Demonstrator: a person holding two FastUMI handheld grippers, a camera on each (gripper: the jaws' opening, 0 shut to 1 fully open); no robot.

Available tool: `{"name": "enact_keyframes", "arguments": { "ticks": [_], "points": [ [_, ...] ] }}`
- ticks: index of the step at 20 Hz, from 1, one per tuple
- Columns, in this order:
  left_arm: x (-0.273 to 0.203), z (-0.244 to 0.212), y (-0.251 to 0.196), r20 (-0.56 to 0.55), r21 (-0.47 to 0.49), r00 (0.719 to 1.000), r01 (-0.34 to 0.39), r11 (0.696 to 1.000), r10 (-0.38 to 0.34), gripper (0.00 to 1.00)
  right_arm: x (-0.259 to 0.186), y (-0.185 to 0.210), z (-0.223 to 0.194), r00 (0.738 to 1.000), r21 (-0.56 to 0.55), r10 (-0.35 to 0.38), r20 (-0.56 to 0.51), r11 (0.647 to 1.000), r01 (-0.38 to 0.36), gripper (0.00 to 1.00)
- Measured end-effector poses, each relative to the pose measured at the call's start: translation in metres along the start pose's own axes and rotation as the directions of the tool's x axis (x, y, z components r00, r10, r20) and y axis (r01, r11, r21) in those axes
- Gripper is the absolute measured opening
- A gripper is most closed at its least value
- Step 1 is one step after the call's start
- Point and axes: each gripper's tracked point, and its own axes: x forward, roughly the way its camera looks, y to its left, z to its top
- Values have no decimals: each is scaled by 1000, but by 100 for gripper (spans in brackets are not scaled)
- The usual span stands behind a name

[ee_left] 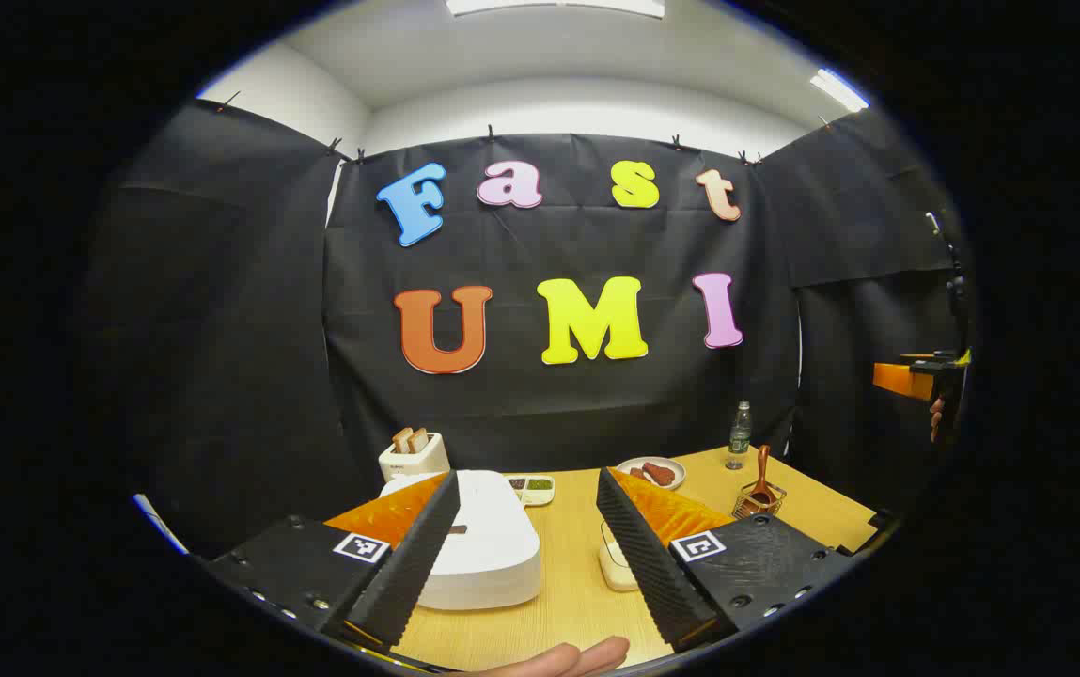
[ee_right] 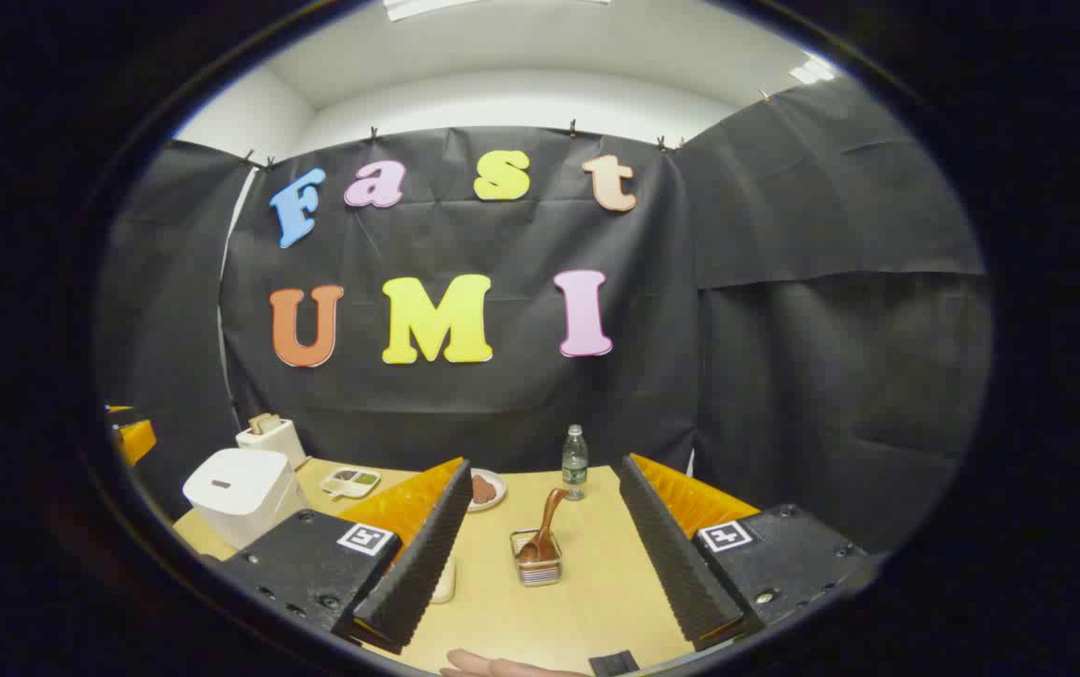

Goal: Close the left gripper, press the button to open the rice cooker; take a wooden spoon from the chopstick holder with the right hand, scoop a spoonful of rice and pour it into the rice cooker, then put the wooden spoon back into the chopstick holder.

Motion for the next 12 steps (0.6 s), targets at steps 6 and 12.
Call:
{"name": "enact_keyframes", "arguments": {
  "ticks": [6,12],
  "points": [
    [1,-2,0,-1,-16,1000,-1,1000,1,93,5,-10,-7,1000,9,-17,-19,1000,17,100],
    [4,-6,6,-1,-39,1000,-6,999,6,93,4,-8,-12,1000,14,-1,-29,1000,1,100]
  ]
}}
